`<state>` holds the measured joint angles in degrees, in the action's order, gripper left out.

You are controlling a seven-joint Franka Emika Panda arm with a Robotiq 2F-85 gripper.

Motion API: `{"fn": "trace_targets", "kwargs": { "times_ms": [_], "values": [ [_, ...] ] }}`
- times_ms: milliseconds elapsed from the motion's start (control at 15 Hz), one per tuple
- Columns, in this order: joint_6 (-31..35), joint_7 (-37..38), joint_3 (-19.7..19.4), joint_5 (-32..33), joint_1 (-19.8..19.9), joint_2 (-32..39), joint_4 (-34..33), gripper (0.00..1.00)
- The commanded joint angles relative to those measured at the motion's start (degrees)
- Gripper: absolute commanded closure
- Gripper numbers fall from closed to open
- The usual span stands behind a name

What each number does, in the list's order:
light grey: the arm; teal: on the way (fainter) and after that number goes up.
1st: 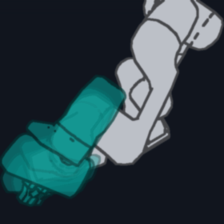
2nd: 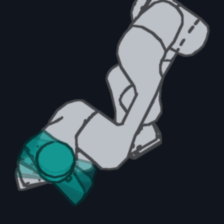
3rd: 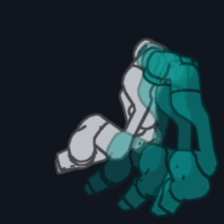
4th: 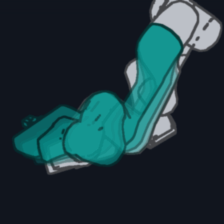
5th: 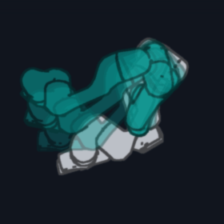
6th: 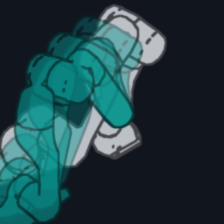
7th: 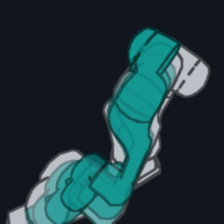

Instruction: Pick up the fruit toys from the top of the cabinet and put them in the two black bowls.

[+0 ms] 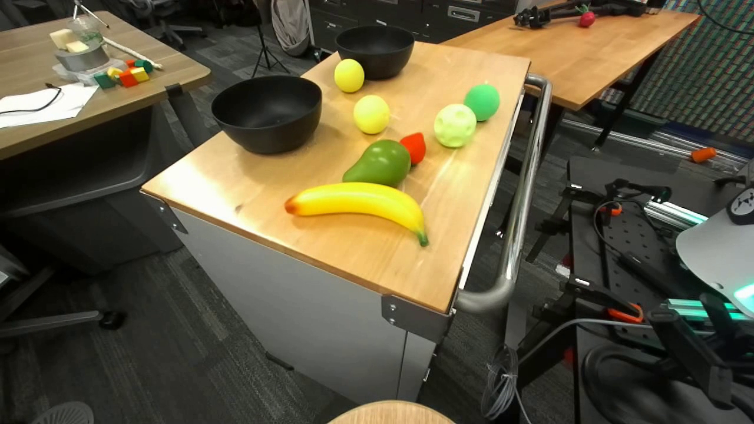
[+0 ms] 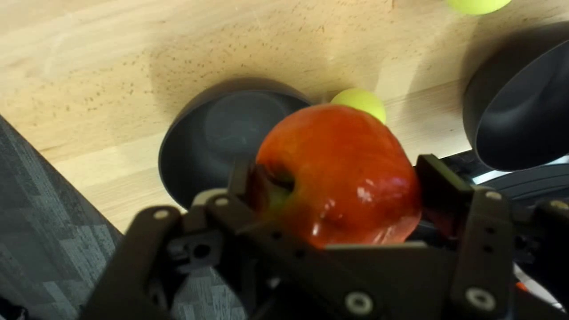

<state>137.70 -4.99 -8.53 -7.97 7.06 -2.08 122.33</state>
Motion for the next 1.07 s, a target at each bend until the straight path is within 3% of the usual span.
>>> {"fn": "trace_targets", "kwargs": {
  "times_ms": [0,333,600,733,1000],
  "values": [
    [3.45,0.18,0.33,-0.59,0.29,11.4,-8.15,0.36],
    [0.73,0.54,0.86,-0.19,1.99,21.49,-17.06,0.36],
    [-3.41,-0.65,1.03,0.32,3.38,24.4,-21.52,0.36],
    [-6.26,-1.32,1.06,0.16,4.09,24.06,-22.1,0.03],
    [-12.76,-3.21,0.72,0.7,5.22,21.37,-21.82,0.0]
  ]
}}
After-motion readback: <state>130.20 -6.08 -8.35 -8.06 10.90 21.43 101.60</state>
